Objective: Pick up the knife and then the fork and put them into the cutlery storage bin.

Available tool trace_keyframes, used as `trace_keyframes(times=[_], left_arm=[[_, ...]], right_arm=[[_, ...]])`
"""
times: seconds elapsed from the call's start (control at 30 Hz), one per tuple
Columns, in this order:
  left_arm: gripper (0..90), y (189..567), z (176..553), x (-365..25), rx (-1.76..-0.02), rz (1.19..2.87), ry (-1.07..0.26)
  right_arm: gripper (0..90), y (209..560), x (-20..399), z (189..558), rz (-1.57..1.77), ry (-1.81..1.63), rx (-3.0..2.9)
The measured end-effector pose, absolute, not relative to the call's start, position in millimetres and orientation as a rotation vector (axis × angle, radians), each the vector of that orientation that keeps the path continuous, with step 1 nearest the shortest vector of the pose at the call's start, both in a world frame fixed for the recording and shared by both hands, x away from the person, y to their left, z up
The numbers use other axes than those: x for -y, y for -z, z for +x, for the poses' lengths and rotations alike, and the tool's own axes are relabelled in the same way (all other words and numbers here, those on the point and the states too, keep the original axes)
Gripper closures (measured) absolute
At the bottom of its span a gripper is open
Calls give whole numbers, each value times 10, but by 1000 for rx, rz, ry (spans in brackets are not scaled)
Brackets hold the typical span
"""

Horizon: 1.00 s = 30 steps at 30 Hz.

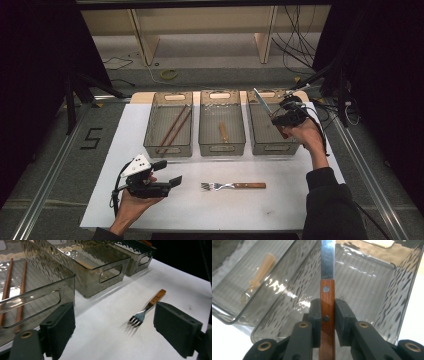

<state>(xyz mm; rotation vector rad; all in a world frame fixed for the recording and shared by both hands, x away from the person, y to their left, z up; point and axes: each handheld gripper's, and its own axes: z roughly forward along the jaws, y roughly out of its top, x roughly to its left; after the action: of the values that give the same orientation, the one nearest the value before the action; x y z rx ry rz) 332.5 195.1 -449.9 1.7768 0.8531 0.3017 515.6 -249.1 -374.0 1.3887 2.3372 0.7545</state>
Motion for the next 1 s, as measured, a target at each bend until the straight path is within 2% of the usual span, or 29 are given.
trace_keyframes(times=[1.0], left_arm=[[170, 4502, 3319, -1947, -852, 1774, -298]], right_arm=[[772, 3894, 2318, 5288, 1475, -698, -2345]])
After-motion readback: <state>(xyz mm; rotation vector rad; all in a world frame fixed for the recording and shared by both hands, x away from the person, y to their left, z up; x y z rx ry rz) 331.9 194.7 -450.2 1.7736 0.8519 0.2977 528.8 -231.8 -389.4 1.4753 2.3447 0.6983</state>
